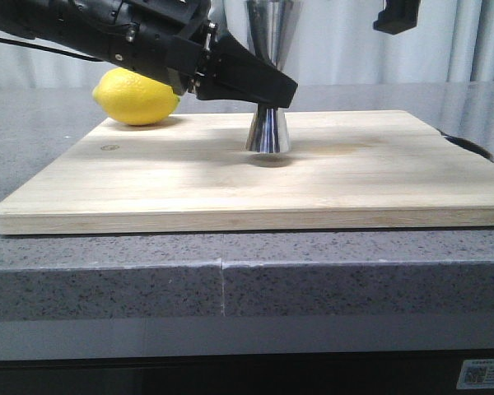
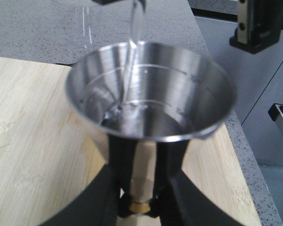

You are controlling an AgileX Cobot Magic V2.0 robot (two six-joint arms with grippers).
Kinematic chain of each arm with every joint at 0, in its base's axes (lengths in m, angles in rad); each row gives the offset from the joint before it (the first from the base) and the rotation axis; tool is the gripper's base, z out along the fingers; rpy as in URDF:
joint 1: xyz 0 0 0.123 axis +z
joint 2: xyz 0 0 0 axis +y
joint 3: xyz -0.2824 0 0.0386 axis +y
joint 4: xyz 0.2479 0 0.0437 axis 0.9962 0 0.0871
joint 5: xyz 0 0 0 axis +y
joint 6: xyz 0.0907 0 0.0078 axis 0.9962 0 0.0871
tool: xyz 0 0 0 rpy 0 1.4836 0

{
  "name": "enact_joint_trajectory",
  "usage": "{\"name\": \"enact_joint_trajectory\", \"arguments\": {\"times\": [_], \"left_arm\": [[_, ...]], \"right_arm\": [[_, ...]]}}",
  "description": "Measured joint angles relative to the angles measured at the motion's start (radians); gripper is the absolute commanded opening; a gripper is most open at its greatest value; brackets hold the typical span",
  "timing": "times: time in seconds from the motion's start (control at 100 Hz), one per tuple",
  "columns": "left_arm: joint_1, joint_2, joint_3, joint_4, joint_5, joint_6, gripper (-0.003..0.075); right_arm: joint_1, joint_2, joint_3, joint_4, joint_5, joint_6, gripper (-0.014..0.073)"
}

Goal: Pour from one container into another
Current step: 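Pour the clear liquid from the beaker into the jigger cup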

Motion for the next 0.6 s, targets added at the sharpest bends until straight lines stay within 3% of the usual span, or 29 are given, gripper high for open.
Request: {"name": "enact_joint_trajectory", "arguments": {"times": [0.6], "left_arm": [[0.000, 0.000, 0.000, 0.002, 0.000, -0.001, -0.0010]], "right_arm": [[0.013, 0.000, 0.000, -0.059, 0.006, 0.000, 0.0248]]}}
